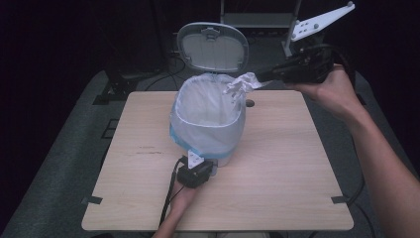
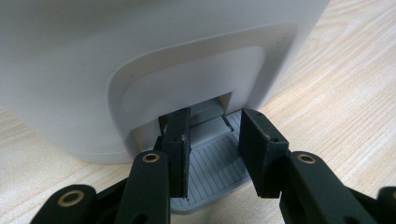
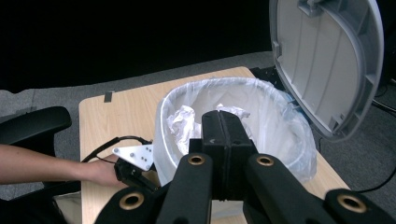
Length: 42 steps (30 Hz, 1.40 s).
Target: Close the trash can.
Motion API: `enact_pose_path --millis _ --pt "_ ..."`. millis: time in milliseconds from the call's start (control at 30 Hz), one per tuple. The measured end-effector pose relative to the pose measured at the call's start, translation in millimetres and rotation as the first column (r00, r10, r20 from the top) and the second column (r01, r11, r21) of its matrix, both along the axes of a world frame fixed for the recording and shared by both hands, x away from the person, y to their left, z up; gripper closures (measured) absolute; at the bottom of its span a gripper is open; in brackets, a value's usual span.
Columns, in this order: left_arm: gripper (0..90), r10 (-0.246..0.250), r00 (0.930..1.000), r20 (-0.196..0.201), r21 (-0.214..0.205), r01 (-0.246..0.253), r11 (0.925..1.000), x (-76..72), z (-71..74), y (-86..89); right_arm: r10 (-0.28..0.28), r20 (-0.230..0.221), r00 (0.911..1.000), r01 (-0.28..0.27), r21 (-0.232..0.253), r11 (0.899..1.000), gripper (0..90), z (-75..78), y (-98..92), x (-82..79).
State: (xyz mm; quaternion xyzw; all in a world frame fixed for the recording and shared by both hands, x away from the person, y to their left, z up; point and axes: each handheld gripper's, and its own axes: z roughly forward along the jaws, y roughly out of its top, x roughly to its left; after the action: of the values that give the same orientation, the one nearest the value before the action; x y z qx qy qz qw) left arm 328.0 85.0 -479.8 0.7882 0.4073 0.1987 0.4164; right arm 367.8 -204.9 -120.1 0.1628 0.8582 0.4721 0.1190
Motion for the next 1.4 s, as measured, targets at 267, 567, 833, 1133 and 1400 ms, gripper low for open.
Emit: enact_pose_path --millis 267,567,833,1133,1400 --pt "64.1 0.0 1.0 0.0 0.0 0.0 1.0 0.0 0.0 0.0 0.009 -0.013 0.9999 -0.01 -0.012 1.0 89.7 -2.0 17.6 11.0" --pt "64.1 0.001 1.0 0.0 -0.002 -0.001 1.0 0.2 -0.2 0.1 0.02 -0.029 0.9994 -0.02 -0.019 1.0 89.7 -8.6 34.8 23.0" --pt "64.1 0.001 1.0 0.0 -0.002 -0.001 1.0 0.2 -0.2 0.1 0.04 -0.042 0.9983 -0.041 -0.023 0.999 89.6 -13.9 50.9 30.8" --pt "64.1 0.001 1.0 0.0 -0.001 -0.001 1.0 0.2 -0.2 0.1 0.047 -0.048 0.9977 -0.049 -0.026 0.998 89.0 -16.1 64.5 37.3" --pt "64.1 0.001 1.0 0.0 -0.001 -0.001 1.0 0.2 -0.2 0.0 0.045 -0.052 0.9976 -0.047 -0.036 0.998 76.6 -20.7 74.8 41.4"
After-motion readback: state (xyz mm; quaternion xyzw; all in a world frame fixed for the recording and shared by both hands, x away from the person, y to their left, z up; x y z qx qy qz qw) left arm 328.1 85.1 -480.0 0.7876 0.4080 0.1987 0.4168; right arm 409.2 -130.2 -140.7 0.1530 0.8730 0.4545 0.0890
